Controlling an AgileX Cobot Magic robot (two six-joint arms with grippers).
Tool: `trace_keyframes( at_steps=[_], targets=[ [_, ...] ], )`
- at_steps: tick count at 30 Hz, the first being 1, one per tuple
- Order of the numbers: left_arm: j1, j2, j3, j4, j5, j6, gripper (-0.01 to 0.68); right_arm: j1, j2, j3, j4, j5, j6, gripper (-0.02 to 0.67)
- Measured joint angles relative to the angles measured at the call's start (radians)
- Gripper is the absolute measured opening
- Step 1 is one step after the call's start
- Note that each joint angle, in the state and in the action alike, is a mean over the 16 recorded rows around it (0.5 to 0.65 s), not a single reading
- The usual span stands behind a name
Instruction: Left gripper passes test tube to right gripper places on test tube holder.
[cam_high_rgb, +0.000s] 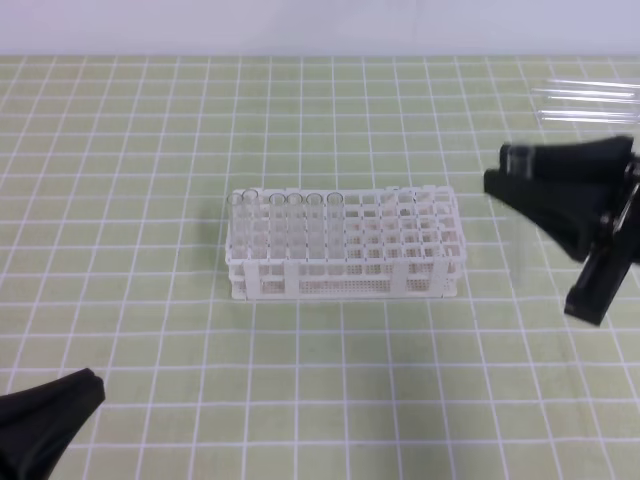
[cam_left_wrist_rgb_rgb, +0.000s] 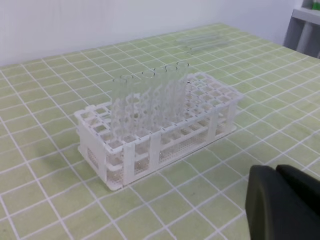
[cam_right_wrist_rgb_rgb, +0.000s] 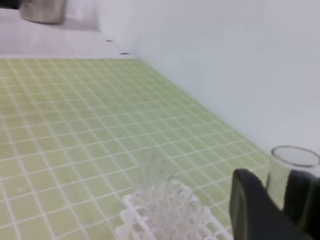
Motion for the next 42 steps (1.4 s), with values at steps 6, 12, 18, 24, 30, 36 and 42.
trace_keyframes(
  at_steps=[6,12,18,24,30,36,42],
  targets=[
    [0.0,0.001,0.0,0.0,0.001,0.0,-0.002,0.04,0.012,-0.063,-0.064,-0.129,0.093,0.102],
    [0.0,0.0,0.0,0.0,0.001,0.0,-0.002,0.124,0.047,-0.13,-0.183,-0.317,0.289,0.102],
    [0.0,0.0,0.0,0.0,0.001,0.0,-0.002,0.243,0.099,-0.17,-0.339,-0.6,0.557,0.102],
    [0.0,-0.001,0.0,-0.001,0.003,0.0,-0.002,0.375,0.165,-0.185,-0.568,-0.937,0.913,0.102],
    [0.0,-0.003,0.001,-0.002,0.005,0.0,-0.002,0.495,0.252,-0.187,-0.844,-1.223,1.243,0.102],
    [0.0,-0.003,0.0,-0.001,0.004,0.0,-0.002,0.57,0.348,-0.188,-1.047,-1.385,1.459,0.102],
    [0.0,-0.001,0.0,0.0,0.001,0.0,-0.002,0.601,0.426,-0.188,-1.149,-1.472,1.559,0.102]
  ],
)
